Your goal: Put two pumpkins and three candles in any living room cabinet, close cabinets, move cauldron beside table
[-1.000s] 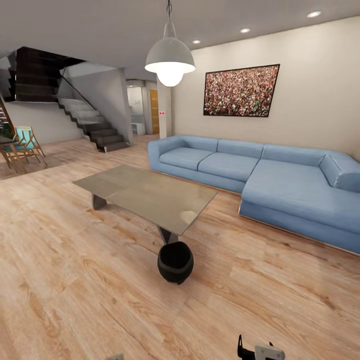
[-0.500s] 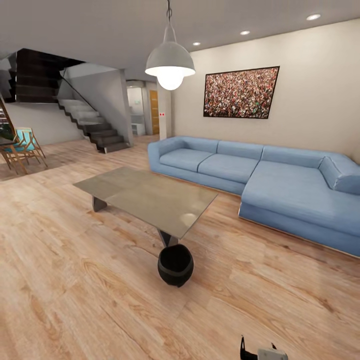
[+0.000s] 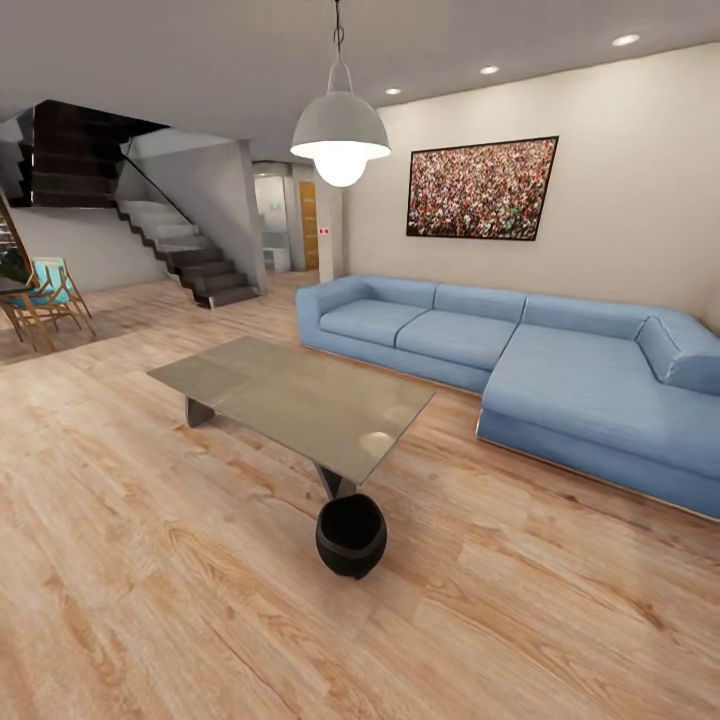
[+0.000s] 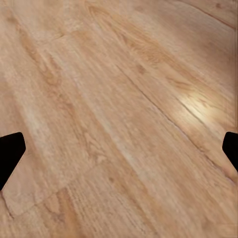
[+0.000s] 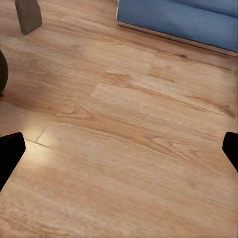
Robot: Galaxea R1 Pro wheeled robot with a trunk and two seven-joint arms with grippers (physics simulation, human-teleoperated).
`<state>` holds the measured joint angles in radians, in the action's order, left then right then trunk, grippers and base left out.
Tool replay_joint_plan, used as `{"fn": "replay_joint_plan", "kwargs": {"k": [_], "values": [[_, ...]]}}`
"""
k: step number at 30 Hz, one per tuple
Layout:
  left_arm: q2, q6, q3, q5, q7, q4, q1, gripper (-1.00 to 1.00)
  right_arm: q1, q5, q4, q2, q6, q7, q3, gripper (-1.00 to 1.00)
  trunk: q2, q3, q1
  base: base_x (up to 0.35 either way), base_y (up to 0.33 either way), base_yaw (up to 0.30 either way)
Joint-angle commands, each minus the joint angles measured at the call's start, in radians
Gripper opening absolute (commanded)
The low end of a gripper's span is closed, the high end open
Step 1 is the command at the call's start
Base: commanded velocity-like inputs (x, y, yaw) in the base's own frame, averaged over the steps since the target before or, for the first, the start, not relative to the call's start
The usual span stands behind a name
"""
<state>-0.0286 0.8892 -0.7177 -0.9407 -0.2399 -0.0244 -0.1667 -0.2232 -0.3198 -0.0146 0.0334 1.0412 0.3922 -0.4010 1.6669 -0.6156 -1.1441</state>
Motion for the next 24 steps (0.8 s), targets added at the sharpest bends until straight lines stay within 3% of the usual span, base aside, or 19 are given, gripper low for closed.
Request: {"fn": "replay_joint_plan", "kwargs": {"k": [1,7,12,15,24], "values": [[0.000,0.006,-0.009,0.000,-0.010,0.000,0.001,1.00,0.005,-0.005,-0.001,0.000,0.006,0.003,-0.010,1.00,-0.007,0.002,0.004,0.000,0.000,0.000],[-0.001,0.021,-0.009,0.001,-0.004,0.000,0.013,1.00,0.056,0.003,-0.002,-0.003,0.006,0.001,-0.011,1.00,-0.049,0.021,0.027,0.000,0.000,0.000],[-0.001,0.026,-0.009,0.002,-0.002,0.000,0.069,1.00,0.109,0.107,-0.001,-0.012,0.006,0.002,-0.013,1.00,-0.084,0.037,0.046,0.000,0.000,0.000],[-0.001,0.026,-0.009,0.002,-0.001,0.000,0.082,1.00,0.127,0.142,-0.001,-0.014,0.006,0.002,-0.013,1.00,-0.105,0.046,0.058,0.000,0.000,0.000],[0.001,0.027,-0.009,0.002,-0.001,0.000,0.109,1.00,0.145,0.166,-0.001,-0.015,0.006,0.002,-0.013,1.00,-0.168,0.074,0.092,0.000,0.000,0.000]]}}
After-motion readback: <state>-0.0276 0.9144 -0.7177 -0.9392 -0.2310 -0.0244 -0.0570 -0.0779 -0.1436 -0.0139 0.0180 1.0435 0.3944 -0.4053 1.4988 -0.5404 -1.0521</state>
